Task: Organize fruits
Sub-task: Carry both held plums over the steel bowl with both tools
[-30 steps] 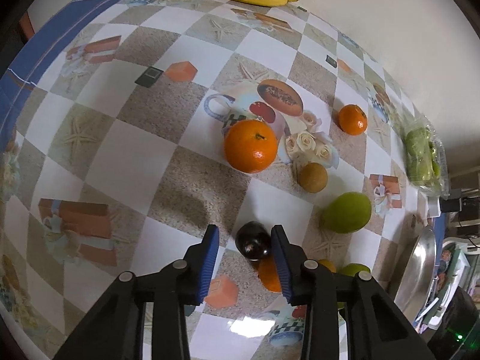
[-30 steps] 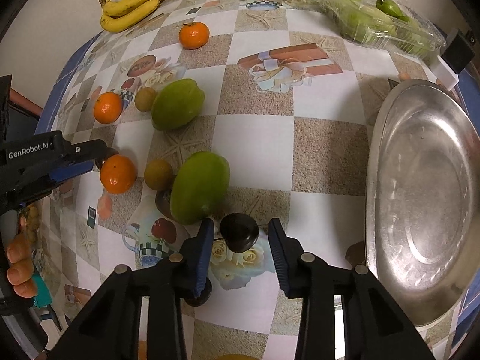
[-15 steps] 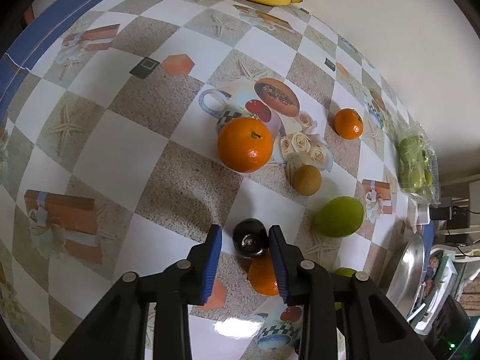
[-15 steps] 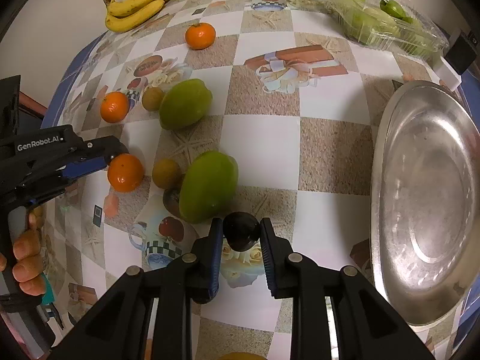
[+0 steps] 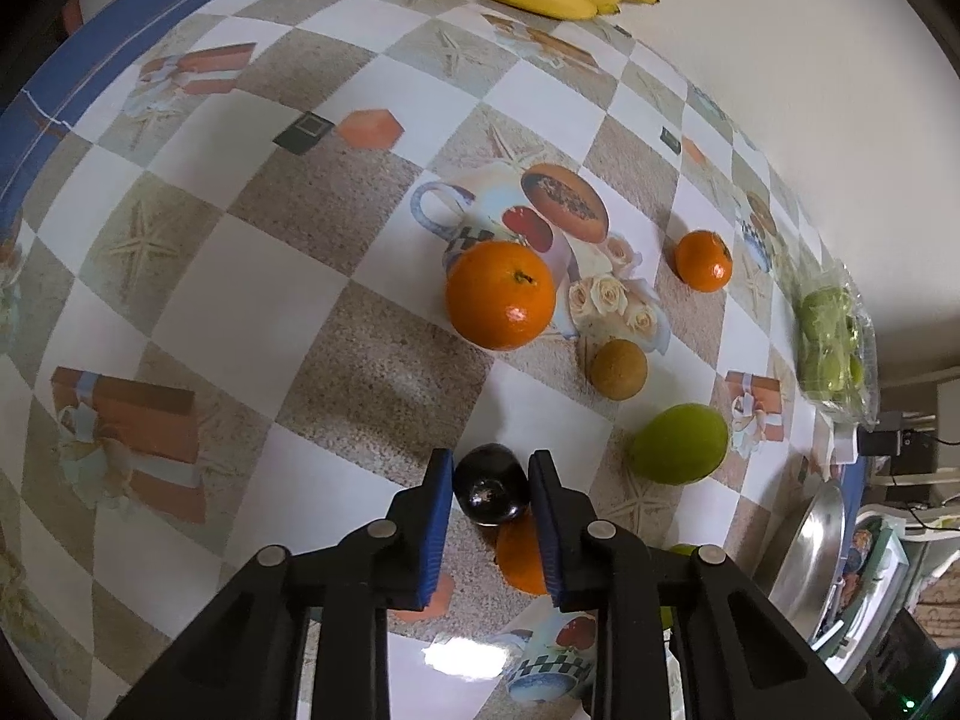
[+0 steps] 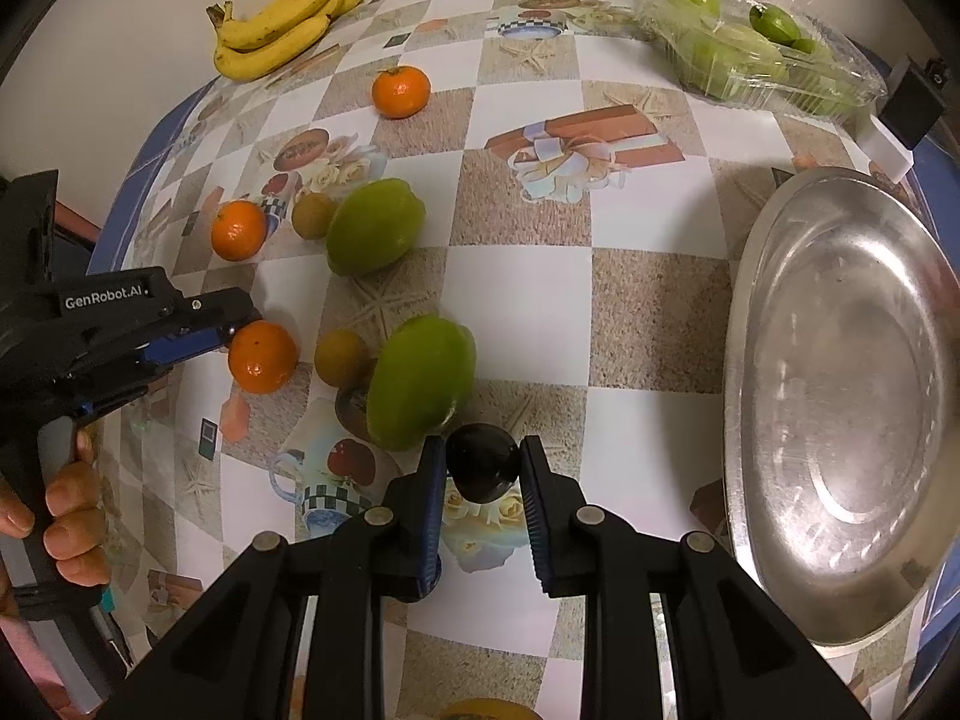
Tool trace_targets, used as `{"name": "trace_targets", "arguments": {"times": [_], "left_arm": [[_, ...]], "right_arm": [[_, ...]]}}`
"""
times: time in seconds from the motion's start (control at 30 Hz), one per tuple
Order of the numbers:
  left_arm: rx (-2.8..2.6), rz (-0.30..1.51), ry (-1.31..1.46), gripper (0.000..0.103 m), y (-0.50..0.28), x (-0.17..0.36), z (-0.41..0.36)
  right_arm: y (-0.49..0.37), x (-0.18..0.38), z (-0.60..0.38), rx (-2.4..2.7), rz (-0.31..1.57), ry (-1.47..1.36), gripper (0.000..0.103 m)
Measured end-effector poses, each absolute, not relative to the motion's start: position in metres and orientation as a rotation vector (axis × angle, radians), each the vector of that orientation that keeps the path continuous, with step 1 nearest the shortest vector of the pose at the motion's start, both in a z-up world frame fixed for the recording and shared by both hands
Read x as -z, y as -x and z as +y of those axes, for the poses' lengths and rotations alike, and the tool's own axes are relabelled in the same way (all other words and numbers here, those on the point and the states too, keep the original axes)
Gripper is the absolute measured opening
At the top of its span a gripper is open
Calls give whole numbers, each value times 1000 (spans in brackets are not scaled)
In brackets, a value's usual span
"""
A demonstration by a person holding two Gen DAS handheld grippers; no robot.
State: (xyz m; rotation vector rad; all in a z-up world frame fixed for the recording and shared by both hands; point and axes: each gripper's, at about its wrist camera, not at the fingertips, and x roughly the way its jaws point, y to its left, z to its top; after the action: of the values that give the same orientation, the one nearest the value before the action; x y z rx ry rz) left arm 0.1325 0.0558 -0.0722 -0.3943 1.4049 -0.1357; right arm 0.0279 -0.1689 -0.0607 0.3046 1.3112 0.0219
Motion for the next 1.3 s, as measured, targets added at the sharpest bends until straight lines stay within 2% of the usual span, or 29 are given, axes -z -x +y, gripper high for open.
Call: {"name": "trace_targets", "arguments": {"times": [0.27,0.47,1.07,1.3], "left_arm": [[61,1346,357,27,-129,44,64],[89,1325,317,27,-123,27,43],[527,1303,-1,27,-48,-3,-157],[614,1303,-114,28,-21,16,-208]], "right_arm": [[-22,48,-183,7,1264,-327,25],[-12,36,-215,139,1212,-324,25],[48,35,-341,546,1151,-496,26],[59,49,-360,579,1174,-544,26]]}}
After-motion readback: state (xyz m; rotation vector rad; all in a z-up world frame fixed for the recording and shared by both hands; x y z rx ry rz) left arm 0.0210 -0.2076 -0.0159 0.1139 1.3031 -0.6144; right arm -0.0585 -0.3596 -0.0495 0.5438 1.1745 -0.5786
